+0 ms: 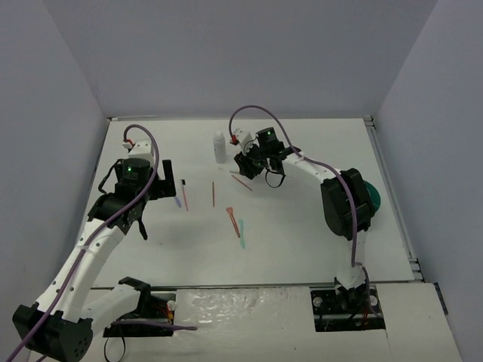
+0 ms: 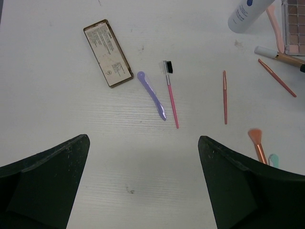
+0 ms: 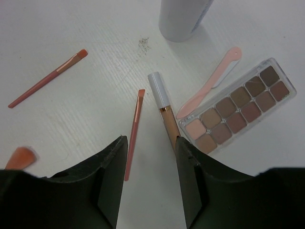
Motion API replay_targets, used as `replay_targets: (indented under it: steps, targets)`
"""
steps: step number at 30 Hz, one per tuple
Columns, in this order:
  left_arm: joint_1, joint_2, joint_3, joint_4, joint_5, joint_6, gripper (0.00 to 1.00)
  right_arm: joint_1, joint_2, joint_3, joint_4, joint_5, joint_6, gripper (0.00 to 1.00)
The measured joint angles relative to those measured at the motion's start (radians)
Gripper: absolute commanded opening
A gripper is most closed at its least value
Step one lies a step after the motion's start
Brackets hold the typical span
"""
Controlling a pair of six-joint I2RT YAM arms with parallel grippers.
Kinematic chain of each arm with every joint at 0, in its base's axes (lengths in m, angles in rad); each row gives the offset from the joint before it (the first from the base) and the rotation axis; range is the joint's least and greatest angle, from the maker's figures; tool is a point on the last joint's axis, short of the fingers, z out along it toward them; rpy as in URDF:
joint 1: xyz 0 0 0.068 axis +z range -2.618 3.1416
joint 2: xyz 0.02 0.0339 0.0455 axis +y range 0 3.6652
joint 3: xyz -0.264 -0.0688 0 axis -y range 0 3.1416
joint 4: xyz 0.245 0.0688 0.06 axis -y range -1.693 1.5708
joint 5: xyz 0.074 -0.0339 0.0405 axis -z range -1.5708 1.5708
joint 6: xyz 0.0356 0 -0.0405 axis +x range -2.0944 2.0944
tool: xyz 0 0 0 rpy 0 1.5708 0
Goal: Organize the makeup
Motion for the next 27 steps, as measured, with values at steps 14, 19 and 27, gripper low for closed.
replay_targets:
  steps: [14, 19, 27]
  targets:
    - [0.011, 0.007, 0.0, -0.003, -0.002, 0.0, 0.97, 0.017, 0.158, 0.111, -0.005, 0.026, -0.07, 0.34]
    - [0.011, 0.008, 0.0, -0.003, -0.002, 0.0, 0.97, 0.017, 0.177, 0.134, -0.004, 0.03, -0.08, 0.3]
    - [0.011, 0.008, 0.0, -0.003, -0.002, 0.0, 0.97, 0.017, 0.215, 0.136, -0.004, 0.029, -0.079, 0.22]
